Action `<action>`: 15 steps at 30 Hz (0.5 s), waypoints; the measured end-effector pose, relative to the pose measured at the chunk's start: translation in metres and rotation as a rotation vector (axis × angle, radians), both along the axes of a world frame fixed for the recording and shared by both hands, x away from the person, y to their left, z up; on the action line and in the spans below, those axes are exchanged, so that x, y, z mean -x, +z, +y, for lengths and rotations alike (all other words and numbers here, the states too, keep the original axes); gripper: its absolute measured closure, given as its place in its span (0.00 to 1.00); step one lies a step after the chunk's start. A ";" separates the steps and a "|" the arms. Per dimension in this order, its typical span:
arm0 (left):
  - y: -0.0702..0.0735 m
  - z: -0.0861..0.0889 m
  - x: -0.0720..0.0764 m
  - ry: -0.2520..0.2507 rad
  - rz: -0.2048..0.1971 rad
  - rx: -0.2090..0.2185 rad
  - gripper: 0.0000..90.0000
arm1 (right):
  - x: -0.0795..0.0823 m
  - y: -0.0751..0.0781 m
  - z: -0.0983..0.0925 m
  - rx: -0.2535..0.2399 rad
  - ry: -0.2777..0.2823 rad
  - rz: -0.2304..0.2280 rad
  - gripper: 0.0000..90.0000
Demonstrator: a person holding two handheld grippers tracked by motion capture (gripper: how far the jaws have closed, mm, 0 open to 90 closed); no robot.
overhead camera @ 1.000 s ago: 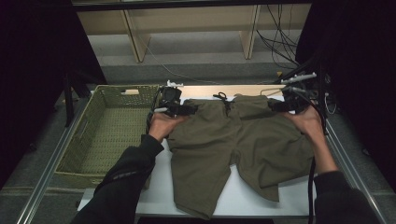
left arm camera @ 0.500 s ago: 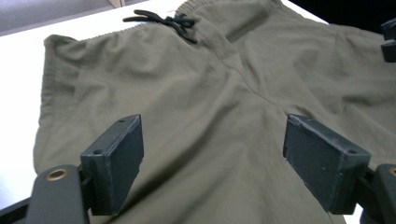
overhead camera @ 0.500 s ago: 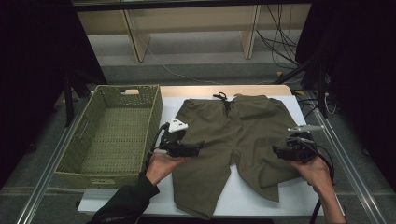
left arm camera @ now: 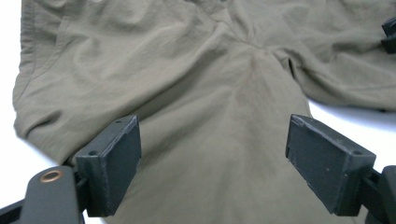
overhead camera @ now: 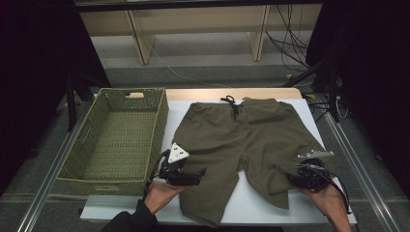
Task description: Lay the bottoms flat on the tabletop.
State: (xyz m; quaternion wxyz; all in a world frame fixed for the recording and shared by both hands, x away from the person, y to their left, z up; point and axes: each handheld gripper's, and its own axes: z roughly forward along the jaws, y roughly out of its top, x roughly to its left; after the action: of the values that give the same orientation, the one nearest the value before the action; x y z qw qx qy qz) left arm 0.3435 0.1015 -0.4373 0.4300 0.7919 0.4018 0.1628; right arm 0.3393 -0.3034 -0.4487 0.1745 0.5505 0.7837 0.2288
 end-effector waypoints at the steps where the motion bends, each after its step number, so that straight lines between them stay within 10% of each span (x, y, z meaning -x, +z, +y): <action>1: 0.000 0.000 0.000 0.000 0.000 0.000 0.20 | -0.001 -0.001 -0.001 -0.001 -0.003 0.007 0.68; 6: -0.002 0.003 0.010 -0.008 -0.016 -0.003 0.20 | -0.009 -0.010 -0.002 -0.001 0.009 0.064 0.99; 15: 0.000 0.003 0.017 -0.018 -0.027 0.011 0.20 | -0.020 0.022 0.000 -0.037 0.026 -0.031 1.00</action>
State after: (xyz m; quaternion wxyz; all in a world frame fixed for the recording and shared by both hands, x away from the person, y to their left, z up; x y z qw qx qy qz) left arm 0.3269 0.1041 -0.4375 0.4412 0.7909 0.3897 0.1673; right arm 0.3590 -0.3036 -0.4266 0.1733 0.5399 0.7836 0.2537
